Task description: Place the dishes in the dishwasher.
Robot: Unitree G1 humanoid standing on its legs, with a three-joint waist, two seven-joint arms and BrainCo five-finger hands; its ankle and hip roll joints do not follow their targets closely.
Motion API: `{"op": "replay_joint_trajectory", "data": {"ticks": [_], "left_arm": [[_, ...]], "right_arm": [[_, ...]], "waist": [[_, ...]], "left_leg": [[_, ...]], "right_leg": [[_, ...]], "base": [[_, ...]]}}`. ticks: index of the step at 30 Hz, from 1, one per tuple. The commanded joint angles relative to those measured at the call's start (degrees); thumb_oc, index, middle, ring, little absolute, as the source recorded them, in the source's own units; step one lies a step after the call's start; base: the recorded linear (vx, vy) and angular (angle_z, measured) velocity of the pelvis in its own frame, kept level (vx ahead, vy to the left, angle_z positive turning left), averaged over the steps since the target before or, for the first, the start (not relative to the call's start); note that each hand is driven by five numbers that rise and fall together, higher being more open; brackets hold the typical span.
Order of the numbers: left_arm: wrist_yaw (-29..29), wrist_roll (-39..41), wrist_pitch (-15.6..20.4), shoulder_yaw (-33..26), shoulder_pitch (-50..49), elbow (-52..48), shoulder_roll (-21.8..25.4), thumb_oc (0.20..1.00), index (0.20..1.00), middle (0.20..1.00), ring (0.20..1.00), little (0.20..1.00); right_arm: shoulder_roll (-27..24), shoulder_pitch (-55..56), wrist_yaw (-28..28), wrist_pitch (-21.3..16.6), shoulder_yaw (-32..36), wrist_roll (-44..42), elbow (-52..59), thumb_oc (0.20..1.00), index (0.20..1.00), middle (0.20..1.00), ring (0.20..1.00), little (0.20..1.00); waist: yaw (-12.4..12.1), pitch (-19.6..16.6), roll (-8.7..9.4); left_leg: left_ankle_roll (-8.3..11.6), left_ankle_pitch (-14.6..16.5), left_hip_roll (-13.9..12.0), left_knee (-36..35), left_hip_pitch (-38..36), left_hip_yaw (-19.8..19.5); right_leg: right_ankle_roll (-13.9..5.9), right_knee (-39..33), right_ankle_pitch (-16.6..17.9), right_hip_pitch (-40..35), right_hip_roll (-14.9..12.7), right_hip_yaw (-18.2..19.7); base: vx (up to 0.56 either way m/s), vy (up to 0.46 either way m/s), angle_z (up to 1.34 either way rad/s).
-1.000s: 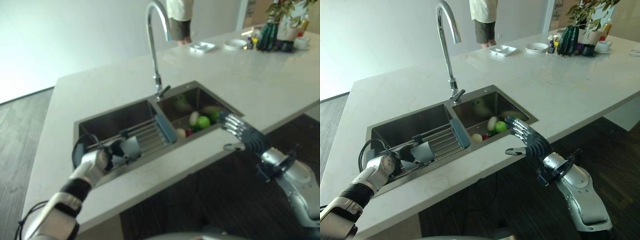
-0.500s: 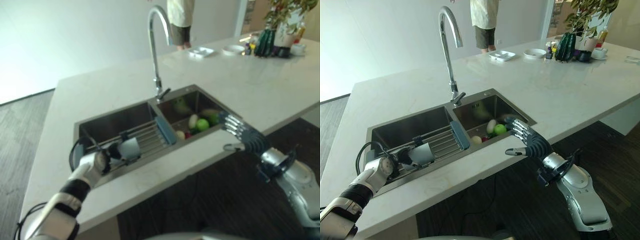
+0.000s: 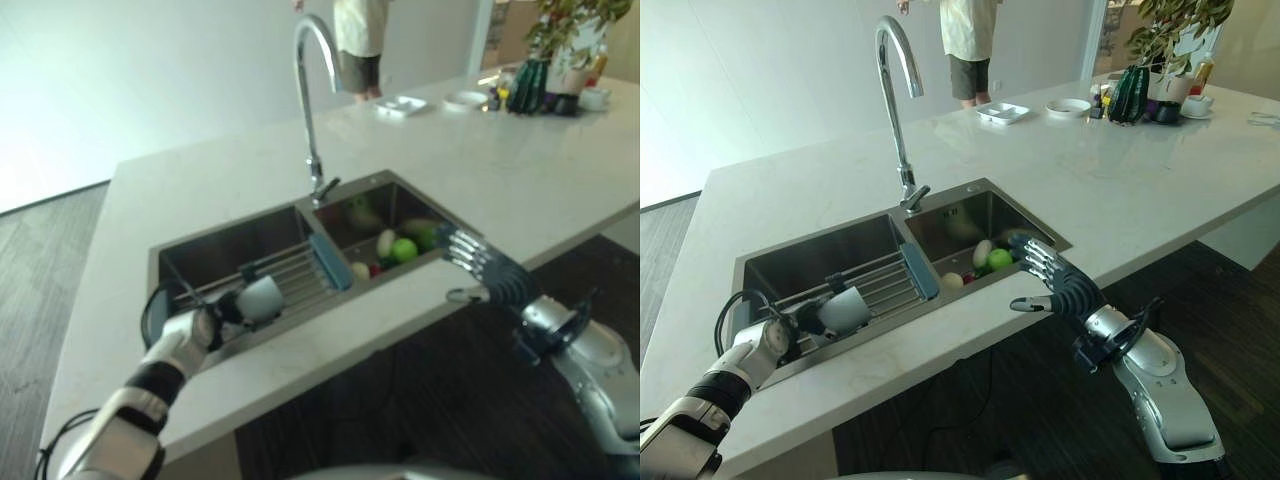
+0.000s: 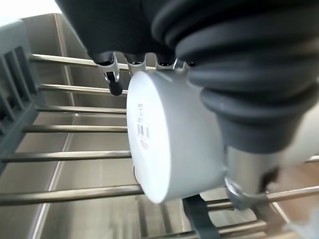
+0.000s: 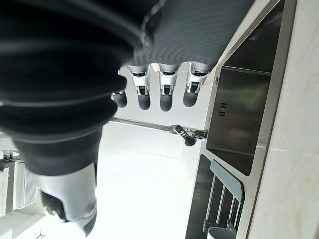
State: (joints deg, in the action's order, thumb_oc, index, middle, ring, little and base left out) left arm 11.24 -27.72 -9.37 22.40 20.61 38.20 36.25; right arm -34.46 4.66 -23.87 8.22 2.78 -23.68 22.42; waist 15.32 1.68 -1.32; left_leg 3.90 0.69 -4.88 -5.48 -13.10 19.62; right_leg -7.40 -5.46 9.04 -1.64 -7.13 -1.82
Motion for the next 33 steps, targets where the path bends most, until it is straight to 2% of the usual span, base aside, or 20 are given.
{"op": "replay_joint_trajectory", "data": {"ticks": [1,6,14,18,23,28,29,30,33], "left_arm": [[-0.56,-2.29,1.68,-0.74,4.78,3.81,2.02,0.200,0.200,0.200,0.200,0.200],[-4.20,-1.25,4.62,-0.27,6.31,9.86,1.55,0.200,0.200,0.200,0.200,0.200],[-8.60,-2.87,4.59,-0.96,4.88,10.32,0.74,0.200,0.200,0.200,0.200,0.200],[-10.79,-1.19,5.27,-1.62,4.36,9.50,1.19,0.200,0.200,0.200,0.200,0.200],[-14.83,5.41,8.32,-4.25,3.60,4.96,2.98,0.200,0.200,0.200,0.200,0.200],[-19.99,10.62,9.83,-8.49,-0.76,-8.30,6.66,0.200,0.200,0.200,0.200,0.200],[-19.99,10.62,9.83,-8.49,-0.76,-8.30,6.66,0.200,0.200,0.200,0.200,0.200],[-21.59,11.64,11.03,-11.18,-2.93,-12.99,7.58,0.200,0.200,0.200,0.200,0.200],[-24.19,12.69,11.61,-15.27,-5.62,-19.42,8.15,0.200,0.200,0.200,0.200,0.200]], "right_arm": [[-1.47,-5.12,0.72,-3.12,0.69,-1.75,1.60,1.000,1.000,1.000,1.000,1.000],[-2.06,-5.28,0.56,-3.70,0.02,-2.55,1.15,1.000,1.000,1.000,1.000,1.000],[-1.39,-3.98,-0.01,-3.93,0.40,-1.72,1.42,1.000,1.000,1.000,1.000,1.000],[-1.31,-3.74,0.58,-4.45,0.33,-1.74,0.97,1.000,1.000,1.000,1.000,1.000],[-1.13,-2.95,1.29,-4.80,0.46,-1.30,0.86,1.000,1.000,1.000,1.000,1.000],[-1.07,-1.50,2.14,-5.93,2.12,-1.57,0.39,1.000,1.000,1.000,1.000,1.000],[-1.07,-1.50,2.14,-5.93,2.12,-1.57,0.39,1.000,1.000,1.000,1.000,1.000],[-0.86,-0.90,2.38,-6.00,2.67,-1.36,0.57,1.000,1.000,1.000,1.000,1.000],[-0.32,-0.47,2.92,-5.95,3.20,-0.96,0.69,1.000,1.000,1.000,1.000,1.000]], "waist": [[0.71,1.80,-0.10],[1.30,1.59,-0.21],[1.55,1.46,-0.26],[1.33,1.48,-0.09],[0.57,1.69,0.05],[-1.27,2.05,0.55],[-1.27,2.05,0.55],[-2.01,2.18,0.75],[-2.97,2.25,1.09]], "left_leg": [[-0.41,1.59,-1.65,0.48,0.53,-1.55],[-0.39,1.53,-1.61,0.48,0.49,-0.90],[-0.41,1.53,-1.59,0.48,0.49,-0.65],[-0.39,1.51,-1.59,0.48,0.50,-0.83],[-0.40,1.55,-1.50,0.48,0.42,-1.43],[-0.40,1.69,-1.48,0.48,0.55,-2.48],[-0.40,1.69,-1.48,0.48,0.55,-2.48],[-0.36,1.66,-1.52,0.48,0.67,-2.92],[-0.30,1.69,-1.47,0.48,0.78,-3.70]], "right_leg": [[-3.50,0.46,-5.54,-4.81,-1.06,1.38],[-3.56,0.46,-5.36,-4.54,-0.94,1.54],[-3.59,0.46,-5.19,-4.34,-0.92,1.98],[-3.61,0.46,-5.15,-4.46,-1.06,2.00],[-3.58,0.46,-5.25,-4.81,-1.17,1.59],[-3.59,0.46,-5.38,-5.10,-1.43,0.66],[-3.59,0.46,-5.38,-5.10,-1.43,0.66],[-3.50,0.46,-5.46,-5.18,-1.51,0.28],[-3.44,0.46,-5.57,-5.41,-1.61,-0.16]], "base": [[0.00,0.000,0.00],[0.00,-0.002,-0.01],[0.00,-0.008,-0.07],[0.00,0.000,0.00],[0.00,0.000,0.00],[0.00,-0.004,0.03],[-0.01,-0.002,0.10],[-0.01,0.000,0.16],[0.00,-0.004,0.14]]}}
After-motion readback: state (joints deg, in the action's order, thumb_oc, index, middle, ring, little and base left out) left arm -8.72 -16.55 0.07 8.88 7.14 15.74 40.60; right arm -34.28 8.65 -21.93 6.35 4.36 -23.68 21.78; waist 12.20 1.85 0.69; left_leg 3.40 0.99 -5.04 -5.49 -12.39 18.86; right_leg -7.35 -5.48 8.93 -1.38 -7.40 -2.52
